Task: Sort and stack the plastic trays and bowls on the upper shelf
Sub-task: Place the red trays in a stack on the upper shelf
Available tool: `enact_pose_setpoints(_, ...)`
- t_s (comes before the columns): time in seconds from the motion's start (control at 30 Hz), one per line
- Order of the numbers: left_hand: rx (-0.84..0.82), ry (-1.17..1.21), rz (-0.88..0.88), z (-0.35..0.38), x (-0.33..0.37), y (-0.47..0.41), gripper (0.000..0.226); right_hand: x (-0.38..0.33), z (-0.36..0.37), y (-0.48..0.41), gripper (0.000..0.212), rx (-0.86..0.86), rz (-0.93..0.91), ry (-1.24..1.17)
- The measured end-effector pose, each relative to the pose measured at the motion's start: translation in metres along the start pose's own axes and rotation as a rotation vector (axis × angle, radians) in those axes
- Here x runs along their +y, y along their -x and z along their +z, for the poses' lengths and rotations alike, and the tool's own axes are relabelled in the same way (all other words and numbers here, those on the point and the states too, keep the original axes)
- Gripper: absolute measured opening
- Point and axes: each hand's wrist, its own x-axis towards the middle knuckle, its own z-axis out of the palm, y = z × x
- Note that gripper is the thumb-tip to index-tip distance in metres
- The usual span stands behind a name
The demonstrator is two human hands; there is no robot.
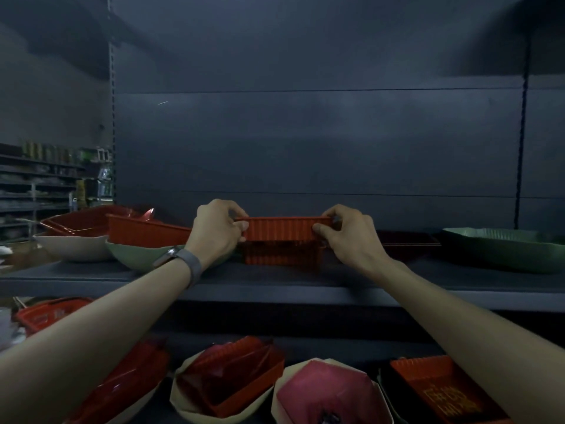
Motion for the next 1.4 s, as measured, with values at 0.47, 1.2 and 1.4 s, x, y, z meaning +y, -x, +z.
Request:
enact_pose_setpoints(0.47,-0.081,-0.547,0.155,0.015,0.018,-0.019,0.006,0.018,0.019,-0.019,0.026,-0.073,0.1,0.15)
enact_pose_setpoints(1.2,-0.338,-0.996,0.321,0.027,0.014,-0.019,0.015,0.015,0.019,-0.017,0.02,-0.245,-0.021,0.615)
enact_pose_setpoints(1.4,-0.268,-1.152,0.444,0.031,0.013,-0.015,0.012,0.013,0.021,-0.015,0.007,-0.32,-0.103,0.764)
